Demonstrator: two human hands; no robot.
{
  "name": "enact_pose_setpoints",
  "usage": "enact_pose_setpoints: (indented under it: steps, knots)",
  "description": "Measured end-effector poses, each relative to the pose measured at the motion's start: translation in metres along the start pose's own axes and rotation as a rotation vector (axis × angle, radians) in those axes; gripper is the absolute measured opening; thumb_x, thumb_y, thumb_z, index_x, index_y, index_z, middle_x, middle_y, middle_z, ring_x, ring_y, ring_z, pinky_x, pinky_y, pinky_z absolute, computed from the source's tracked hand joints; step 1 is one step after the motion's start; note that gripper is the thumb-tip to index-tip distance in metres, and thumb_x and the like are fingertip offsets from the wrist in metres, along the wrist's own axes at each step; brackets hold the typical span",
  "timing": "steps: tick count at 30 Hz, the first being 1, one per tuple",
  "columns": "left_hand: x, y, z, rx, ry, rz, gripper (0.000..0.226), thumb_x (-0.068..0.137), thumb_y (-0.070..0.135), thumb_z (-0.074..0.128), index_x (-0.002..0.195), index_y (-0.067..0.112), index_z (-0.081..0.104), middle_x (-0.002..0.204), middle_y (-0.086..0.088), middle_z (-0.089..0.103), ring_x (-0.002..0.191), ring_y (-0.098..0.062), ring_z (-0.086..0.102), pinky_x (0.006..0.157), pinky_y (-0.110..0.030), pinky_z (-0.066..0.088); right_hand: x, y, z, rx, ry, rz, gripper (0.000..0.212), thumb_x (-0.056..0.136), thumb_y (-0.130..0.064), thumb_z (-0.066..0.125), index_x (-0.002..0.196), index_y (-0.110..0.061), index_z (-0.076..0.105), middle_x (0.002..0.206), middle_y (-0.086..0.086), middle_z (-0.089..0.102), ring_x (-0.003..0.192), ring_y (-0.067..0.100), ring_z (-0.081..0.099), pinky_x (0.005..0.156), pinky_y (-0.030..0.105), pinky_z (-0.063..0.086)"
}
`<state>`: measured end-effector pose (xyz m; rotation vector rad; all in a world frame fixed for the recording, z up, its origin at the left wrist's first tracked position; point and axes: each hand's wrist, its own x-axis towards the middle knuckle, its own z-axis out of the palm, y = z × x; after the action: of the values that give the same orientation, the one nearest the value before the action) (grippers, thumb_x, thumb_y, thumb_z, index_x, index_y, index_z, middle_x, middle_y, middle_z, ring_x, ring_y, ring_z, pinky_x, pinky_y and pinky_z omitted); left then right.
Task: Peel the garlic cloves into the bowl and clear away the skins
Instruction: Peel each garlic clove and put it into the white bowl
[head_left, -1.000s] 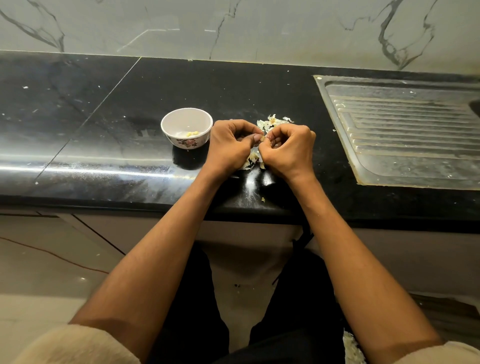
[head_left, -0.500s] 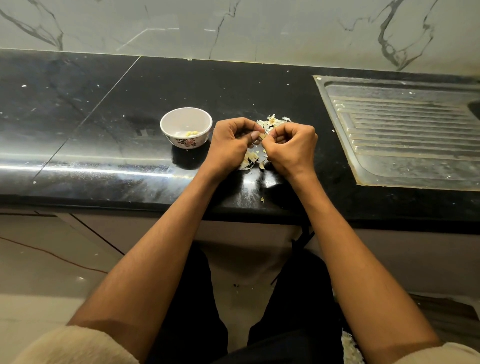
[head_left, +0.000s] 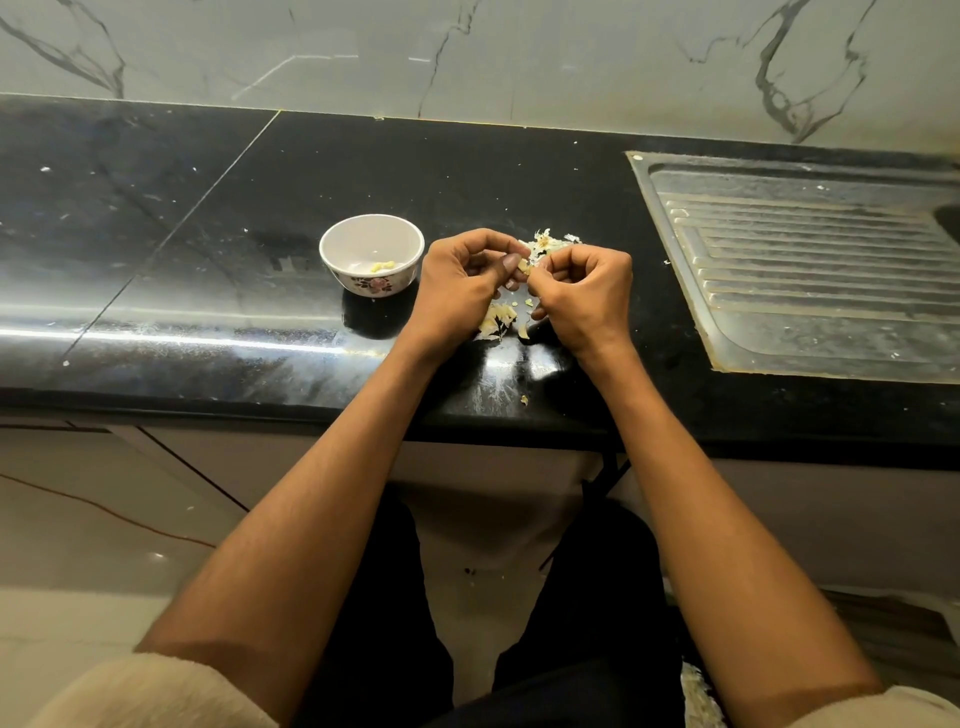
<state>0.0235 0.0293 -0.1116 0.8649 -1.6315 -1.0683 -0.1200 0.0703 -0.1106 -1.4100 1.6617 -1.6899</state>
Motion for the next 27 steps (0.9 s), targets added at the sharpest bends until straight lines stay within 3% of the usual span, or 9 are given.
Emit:
enact_pose_setpoints:
  steps: [4, 8, 10, 14, 19, 22, 25, 27]
  knots:
    - [0.0, 0.0, 0.0, -0.004, 0.005, -0.009, 0.012, 0.096, 0.005, 0.068, 0.103, 0.008, 0.077, 0.082, -0.005, 0.076, 0.077, -0.009, 0.07, 0.075, -0.025, 0.055, -0.001, 0.0, 0.0, -0.011, -0.004, -0.001, 0.018, 0.07, -0.022, 0.078, 0.068, -0.005, 0.073, 0.061, 0.005, 0.071, 0.053, 0.031, 0.069, 0.052, 0.052, 0.06]
    - [0.0, 0.001, -0.001, 0.015, -0.006, -0.004, 0.011, 0.093, 0.0, 0.068, 0.097, 0.005, 0.077, 0.089, -0.012, 0.076, 0.081, -0.014, 0.07, 0.082, -0.035, 0.059, -0.001, 0.0, -0.001, -0.014, 0.0, -0.008, 0.008, 0.073, -0.009, 0.076, 0.067, -0.005, 0.073, 0.061, 0.003, 0.07, 0.053, 0.029, 0.069, 0.052, 0.052, 0.06]
    - [-0.001, 0.002, -0.001, 0.015, -0.003, -0.009, 0.011, 0.093, -0.001, 0.068, 0.096, 0.004, 0.077, 0.088, -0.012, 0.076, 0.079, -0.013, 0.068, 0.077, -0.031, 0.058, -0.001, -0.001, -0.001, -0.014, 0.001, -0.008, 0.008, 0.074, -0.006, 0.075, 0.067, -0.007, 0.073, 0.061, 0.002, 0.07, 0.052, 0.025, 0.068, 0.053, 0.051, 0.06]
    - [0.0, 0.001, -0.001, -0.015, 0.007, -0.026, 0.011, 0.093, -0.001, 0.068, 0.095, 0.006, 0.077, 0.085, -0.004, 0.076, 0.078, -0.012, 0.066, 0.068, -0.023, 0.052, -0.001, -0.003, -0.003, 0.002, 0.024, 0.009, 0.012, 0.079, -0.004, 0.074, 0.068, -0.008, 0.073, 0.061, 0.005, 0.071, 0.051, 0.023, 0.068, 0.052, 0.046, 0.061]
    - [0.001, 0.0, 0.0, -0.055, 0.051, -0.035, 0.011, 0.091, -0.002, 0.07, 0.097, 0.006, 0.076, 0.091, -0.008, 0.078, 0.083, -0.016, 0.071, 0.069, -0.026, 0.053, 0.005, 0.001, -0.005, -0.017, 0.067, -0.021, 0.026, 0.088, -0.015, 0.068, 0.063, -0.014, 0.073, 0.06, 0.002, 0.07, 0.057, 0.025, 0.068, 0.055, 0.047, 0.06]
    - [0.001, 0.0, 0.0, -0.074, 0.064, -0.047, 0.011, 0.09, -0.003, 0.072, 0.096, 0.007, 0.075, 0.09, -0.009, 0.078, 0.082, -0.015, 0.072, 0.069, -0.024, 0.053, 0.012, 0.003, -0.005, -0.159, 0.105, -0.072, 0.033, 0.089, -0.026, 0.07, 0.06, -0.009, 0.07, 0.056, -0.002, 0.065, 0.053, 0.015, 0.063, 0.055, 0.036, 0.053]
    - [0.001, -0.001, 0.0, -0.069, 0.069, -0.055, 0.01, 0.089, -0.002, 0.073, 0.097, 0.003, 0.075, 0.09, -0.012, 0.078, 0.08, -0.012, 0.071, 0.069, -0.021, 0.053, 0.016, 0.004, -0.009, -0.278, 0.107, -0.115, 0.023, 0.079, -0.022, 0.073, 0.059, -0.013, 0.066, 0.053, -0.013, 0.058, 0.048, 0.001, 0.053, 0.053, 0.016, 0.041]
    - [0.002, -0.001, 0.001, -0.063, 0.068, -0.055, 0.009, 0.089, -0.002, 0.074, 0.097, 0.004, 0.075, 0.09, -0.013, 0.078, 0.08, -0.014, 0.07, 0.068, -0.021, 0.052, 0.021, 0.006, -0.01, -0.309, 0.103, -0.128, 0.016, 0.073, -0.018, 0.073, 0.06, -0.015, 0.064, 0.054, -0.012, 0.059, 0.048, 0.002, 0.053, 0.053, 0.013, 0.041]
